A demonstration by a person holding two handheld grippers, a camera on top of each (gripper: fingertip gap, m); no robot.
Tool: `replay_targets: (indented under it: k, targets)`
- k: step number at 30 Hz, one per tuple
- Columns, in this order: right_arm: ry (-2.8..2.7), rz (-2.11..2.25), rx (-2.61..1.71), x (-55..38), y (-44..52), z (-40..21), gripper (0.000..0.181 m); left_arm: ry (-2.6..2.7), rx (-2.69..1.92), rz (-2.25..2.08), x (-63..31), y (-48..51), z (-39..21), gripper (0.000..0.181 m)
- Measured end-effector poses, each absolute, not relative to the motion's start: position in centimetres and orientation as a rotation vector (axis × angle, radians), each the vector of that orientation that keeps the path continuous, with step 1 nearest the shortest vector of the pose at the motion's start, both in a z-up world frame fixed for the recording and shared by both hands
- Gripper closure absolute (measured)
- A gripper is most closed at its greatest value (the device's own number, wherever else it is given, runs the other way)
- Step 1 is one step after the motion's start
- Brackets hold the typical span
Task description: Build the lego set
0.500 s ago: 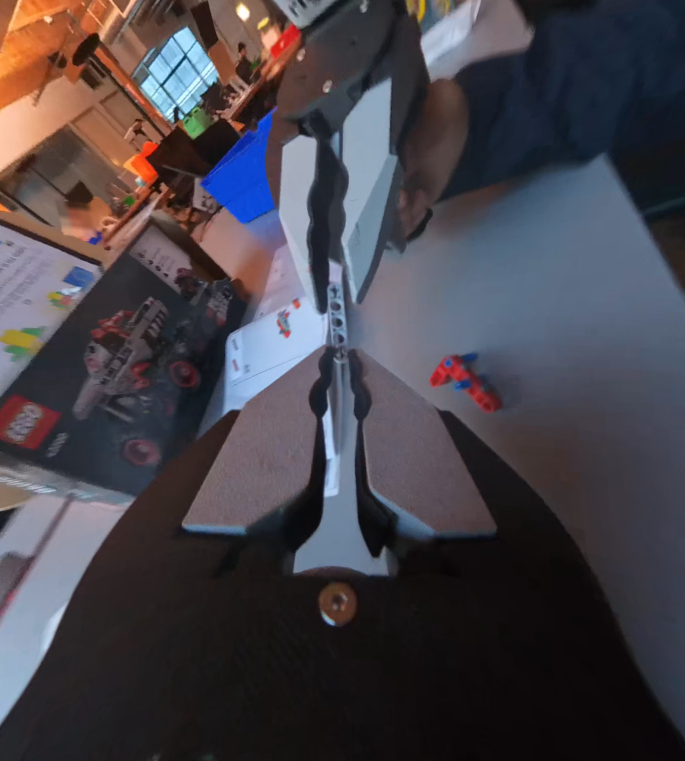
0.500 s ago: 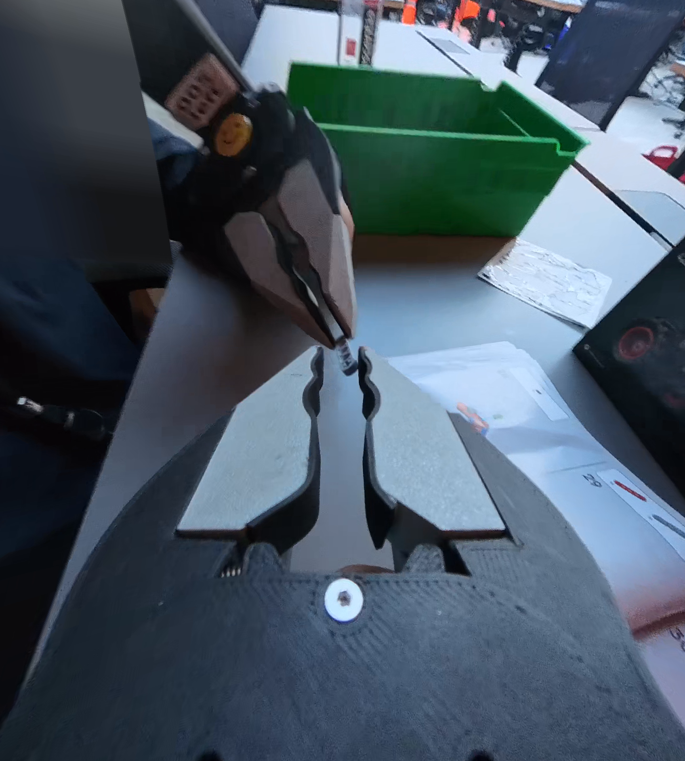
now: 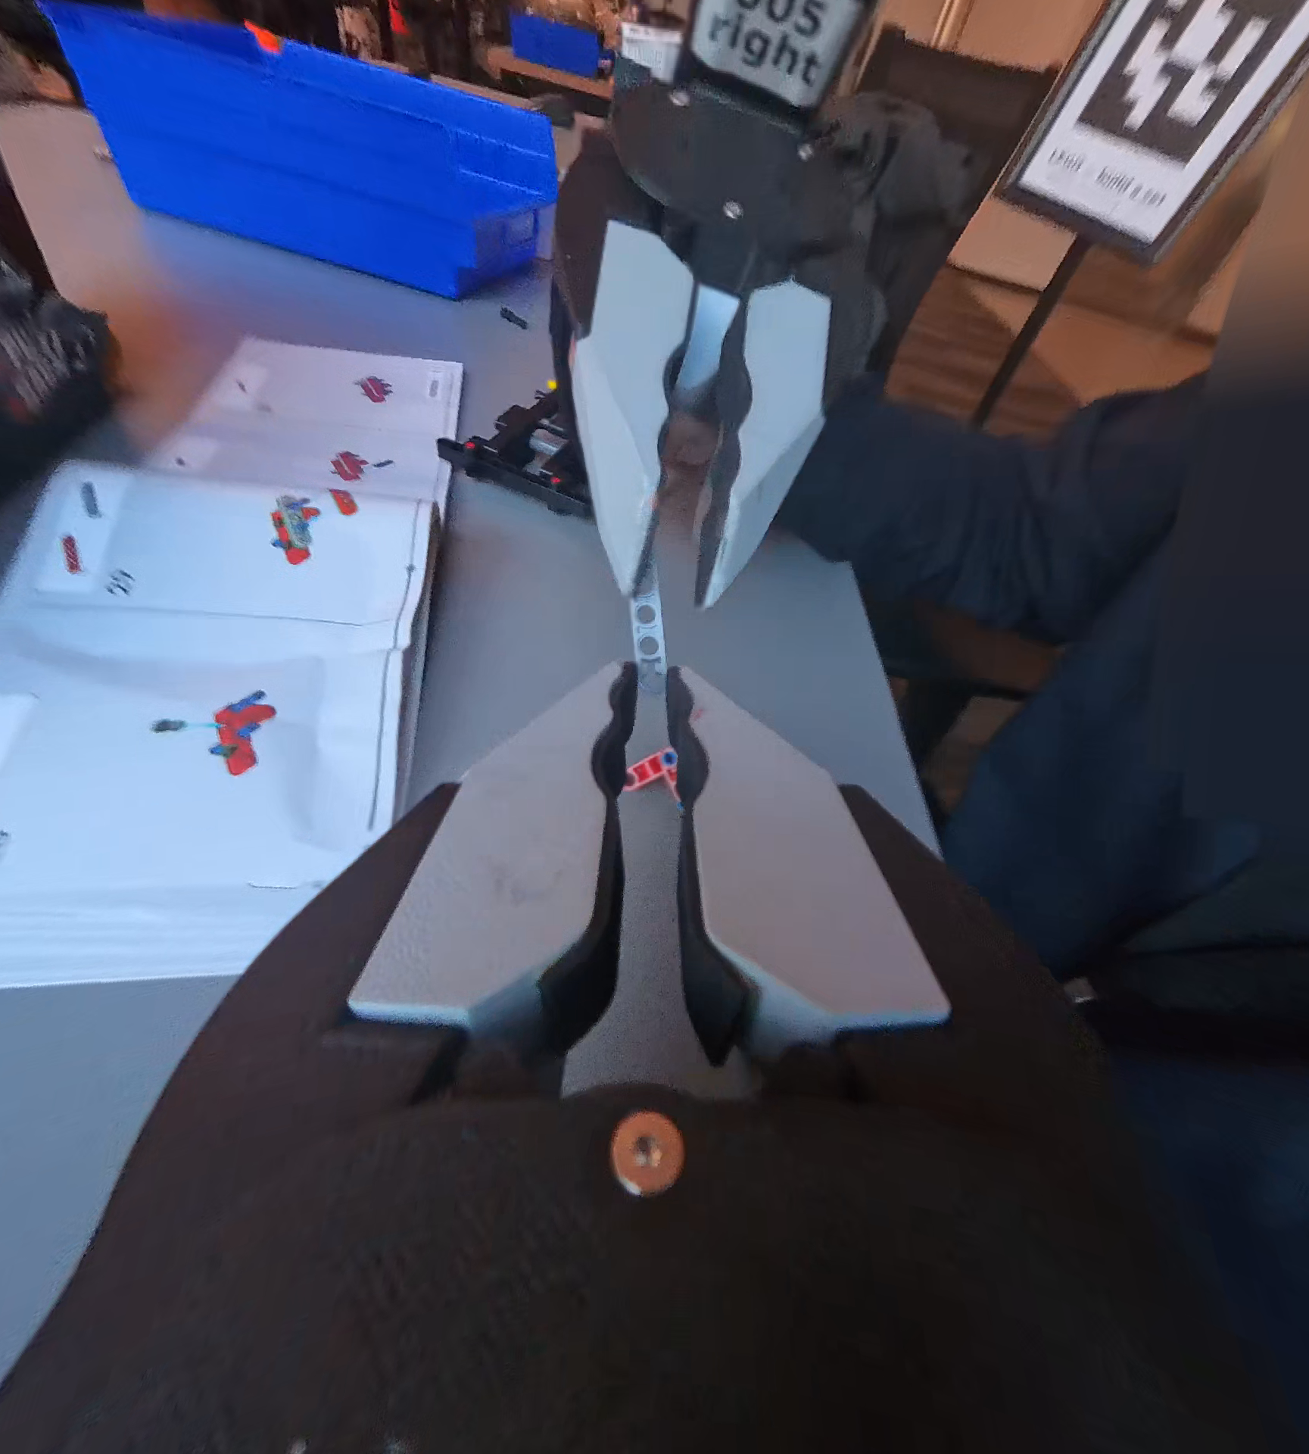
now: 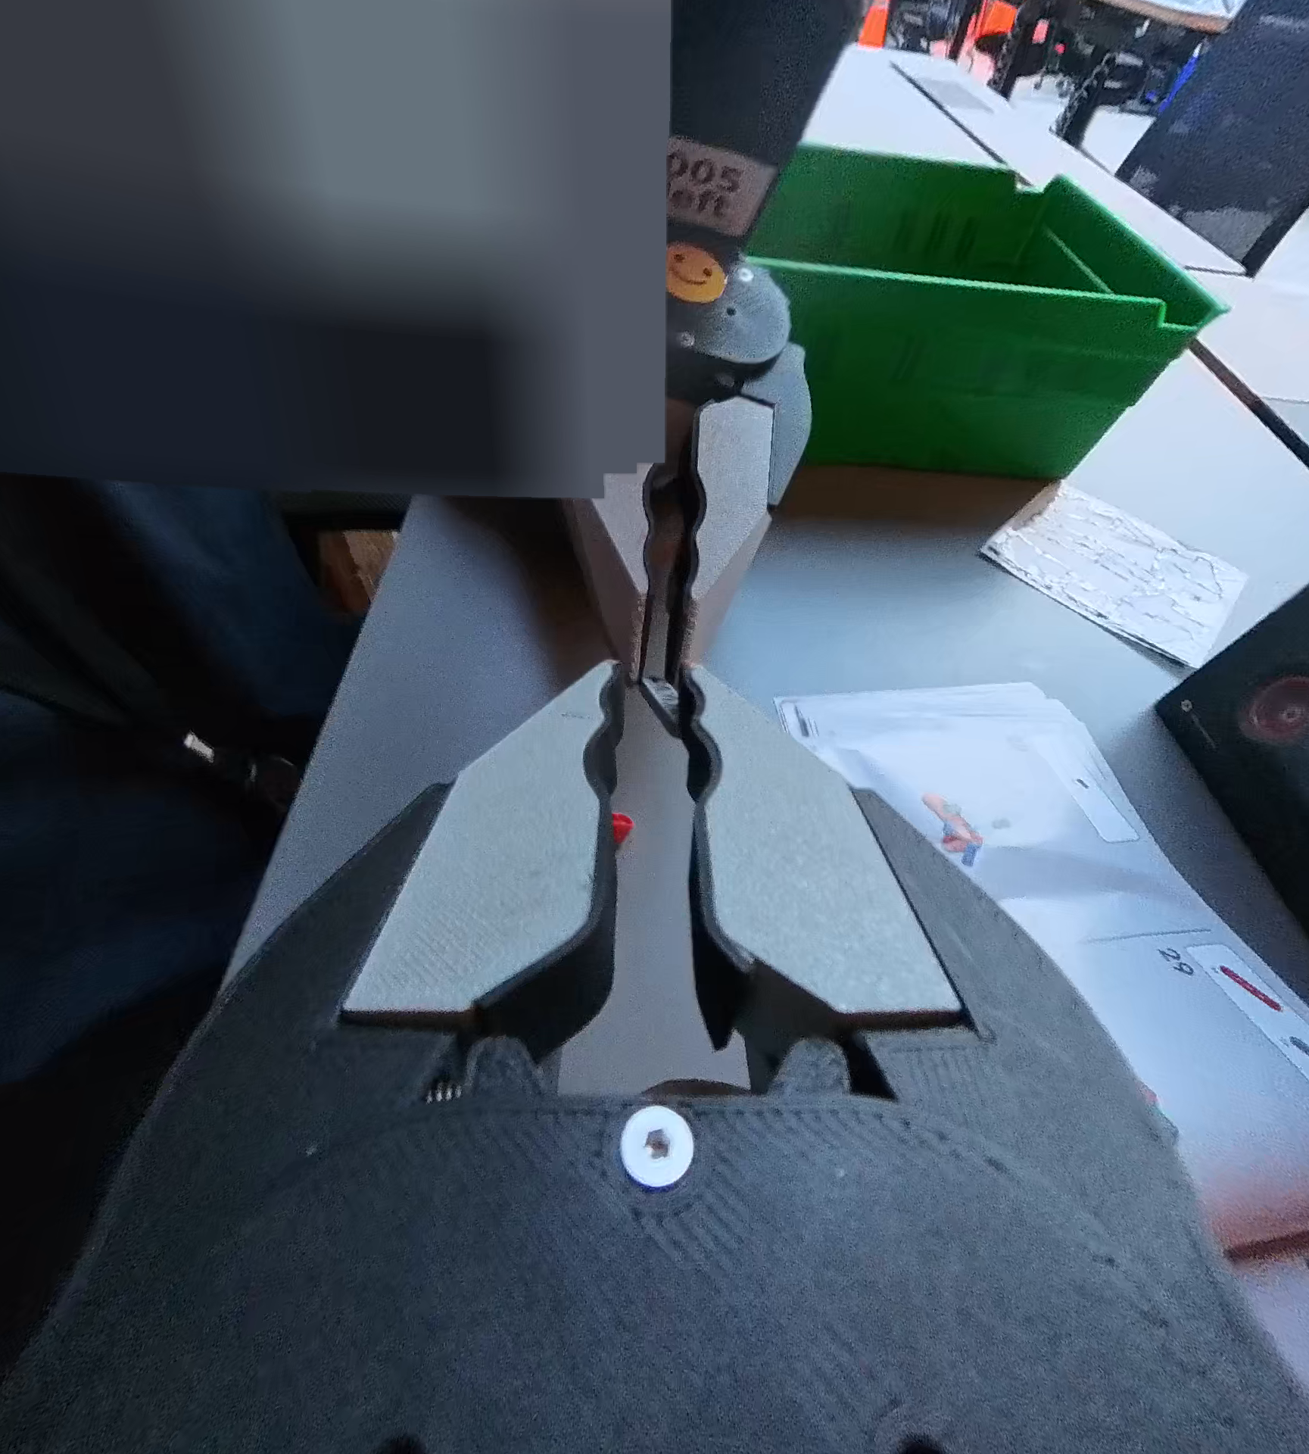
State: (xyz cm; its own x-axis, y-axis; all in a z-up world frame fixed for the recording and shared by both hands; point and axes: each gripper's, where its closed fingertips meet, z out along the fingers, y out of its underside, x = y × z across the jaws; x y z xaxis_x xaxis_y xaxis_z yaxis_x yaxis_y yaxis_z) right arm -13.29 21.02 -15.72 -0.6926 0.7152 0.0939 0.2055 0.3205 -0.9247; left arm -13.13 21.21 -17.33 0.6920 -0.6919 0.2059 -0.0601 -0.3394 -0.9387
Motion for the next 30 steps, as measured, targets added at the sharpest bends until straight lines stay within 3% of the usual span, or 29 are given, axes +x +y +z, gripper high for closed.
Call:
replay_targets:
  k: [6, 20, 30]
  targets:
    - [-2.082, 1.146, -0.755, -13.9, 21.5, -16.6, 0.169, 0.384, -1.880, -0.995, -14.0, 21.2, -17.4, 0.177]
    - [-2.143, 1.059, -0.706, -13.6, 21.1, -17.7, 0.181, 0.312, -1.923, -1.182, -13.8, 20.8, -17.9, 0.177]
    - [-2.156, 0.959, -0.696, -13.7, 21.6, -18.4, 0.169, 0.290, -1.925, -1.176, -14.1, 21.0, -17.9, 0.177]
